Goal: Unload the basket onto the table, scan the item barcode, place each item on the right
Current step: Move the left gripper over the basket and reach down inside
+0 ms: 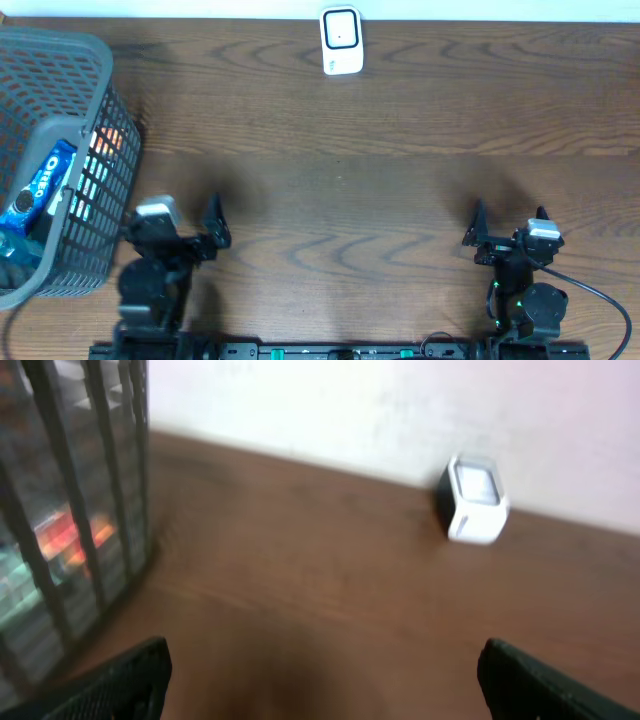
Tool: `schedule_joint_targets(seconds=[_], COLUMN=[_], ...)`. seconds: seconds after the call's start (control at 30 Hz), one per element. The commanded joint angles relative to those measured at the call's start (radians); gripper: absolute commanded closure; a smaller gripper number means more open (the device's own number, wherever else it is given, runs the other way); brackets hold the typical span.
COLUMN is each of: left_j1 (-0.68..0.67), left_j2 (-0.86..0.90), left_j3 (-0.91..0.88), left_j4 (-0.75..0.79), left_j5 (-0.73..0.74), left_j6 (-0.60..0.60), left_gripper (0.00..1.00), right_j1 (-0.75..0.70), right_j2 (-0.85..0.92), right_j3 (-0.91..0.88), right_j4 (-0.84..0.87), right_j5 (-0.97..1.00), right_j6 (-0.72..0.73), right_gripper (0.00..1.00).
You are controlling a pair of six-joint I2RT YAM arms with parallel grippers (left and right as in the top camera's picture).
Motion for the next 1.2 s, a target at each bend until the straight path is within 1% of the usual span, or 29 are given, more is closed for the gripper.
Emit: schedule_joint_targets(seconds=[0.0, 0.03, 0.07, 0.17, 0.23, 0.3, 0.43, 0.5, 0.6, 0.63, 0.7, 1.0, 1.17], left_j1=[0.003, 0.003, 0.003, 0.003, 0.003, 0.003, 0.003, 0.004, 0.004, 0.003, 0.003, 0.004, 0.005], left_j2=[0.151, 0.186, 0.244, 0.359, 0.395, 0.415, 0.433, 0.441, 0.458, 0.476, 0.496, 0.645, 0.726], left_j3=[0.247, 0.298, 0.389, 0.552, 0.591, 0.615, 0.695, 0.763, 0.840, 0.892, 0.930, 1.092, 1.210], left_j4=[-0.120, -0.164, -0.243, -0.383, -0.400, -0.384, -0.400, -0.434, -0.483, -0.515, -0.534, -0.541, -0.541], left_j5=[0.013, 0.014, 0.043, 0.151, 0.183, 0.196, 0.195, 0.185, 0.098, 0.013, -0.054, -0.322, -0.429], left_j6=[-0.013, -0.013, -0.013, -0.014, -0.011, 0.022, 0.032, 0.032, 0.032, 0.032, 0.032, 0.032, 0.032], left_gripper=[0.02, 0.02, 0.02, 0.02, 0.02, 0.02, 0.02, 0.02, 0.02, 0.02, 0.02, 0.02, 0.02], right_j1=[-0.007, -0.007, -0.007, -0.007, -0.007, -0.007, -0.007, -0.007, -0.007, -0.007, -0.007, -0.007, -0.007], right_j2=[-0.006, -0.006, -0.006, -0.006, -0.006, -0.006, -0.006, -0.006, -0.006, -0.006, -0.006, -0.006, -0.006], right_j3=[-0.002, -0.002, -0.002, -0.002, -0.002, -0.002, -0.002, -0.002, -0.002, -0.002, -0.002, -0.002, -0.002], right_j4=[-0.003, -0.003, -0.003, -0.003, -0.003, -0.003, -0.003, -0.003, -0.003, -0.003, -0.003, -0.003, -0.003], right_j5=[0.012, 0.012, 0.013, 0.013, 0.012, 0.012, 0.013, 0.013, 0.013, 0.013, 0.013, 0.013, 0.013], right_j6=[-0.012, -0.012, -0.012, -0.012, -0.012, -0.012, -0.012, -0.012, -0.012, -0.012, -0.012, -0.012, -0.012], right_gripper=[0.01, 0.01, 0.01, 0.01, 0.01, 0.01, 0.01, 0.01, 0.01, 0.01, 0.01, 0.01, 0.01])
